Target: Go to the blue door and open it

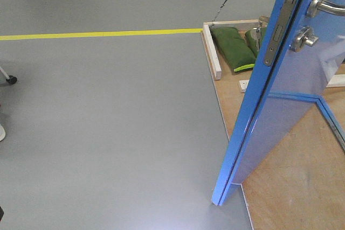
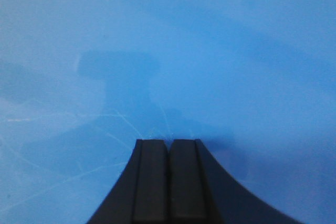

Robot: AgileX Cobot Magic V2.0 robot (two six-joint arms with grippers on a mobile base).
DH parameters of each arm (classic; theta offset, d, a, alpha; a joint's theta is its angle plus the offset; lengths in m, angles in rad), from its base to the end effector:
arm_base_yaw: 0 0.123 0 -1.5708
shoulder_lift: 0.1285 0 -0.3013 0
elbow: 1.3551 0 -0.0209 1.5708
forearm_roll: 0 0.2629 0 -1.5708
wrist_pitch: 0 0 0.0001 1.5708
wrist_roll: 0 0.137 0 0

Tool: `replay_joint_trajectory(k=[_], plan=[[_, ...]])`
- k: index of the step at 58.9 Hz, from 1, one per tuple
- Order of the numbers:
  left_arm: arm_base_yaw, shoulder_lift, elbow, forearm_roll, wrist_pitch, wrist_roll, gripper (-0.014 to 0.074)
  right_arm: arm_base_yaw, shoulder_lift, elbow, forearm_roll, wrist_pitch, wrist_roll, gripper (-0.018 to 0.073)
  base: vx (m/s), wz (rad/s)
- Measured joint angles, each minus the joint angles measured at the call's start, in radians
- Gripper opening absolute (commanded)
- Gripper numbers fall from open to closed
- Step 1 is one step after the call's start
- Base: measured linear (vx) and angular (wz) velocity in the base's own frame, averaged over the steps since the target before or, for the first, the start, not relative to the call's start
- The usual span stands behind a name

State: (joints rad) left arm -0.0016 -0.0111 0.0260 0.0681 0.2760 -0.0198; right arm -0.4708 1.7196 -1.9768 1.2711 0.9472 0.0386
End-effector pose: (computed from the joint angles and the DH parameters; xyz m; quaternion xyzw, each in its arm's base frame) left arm 0.0956 0.0024 0.1704 0.0125 0.7750 0.0211 0.6314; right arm 0.4129 -0.0909 0.5173 0.2594 0.6685 0.4939 0.4918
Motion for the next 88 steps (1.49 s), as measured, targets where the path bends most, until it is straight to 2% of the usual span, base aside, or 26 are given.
replay_joint_trajectory(k=[88], plan=[[0.0, 0.0, 0.0, 0.0, 0.0, 0.0, 0.0073, -0.006, 0.0, 0.0, -0.003, -0.001, 0.0, 0.0012, 0.0, 0.0]])
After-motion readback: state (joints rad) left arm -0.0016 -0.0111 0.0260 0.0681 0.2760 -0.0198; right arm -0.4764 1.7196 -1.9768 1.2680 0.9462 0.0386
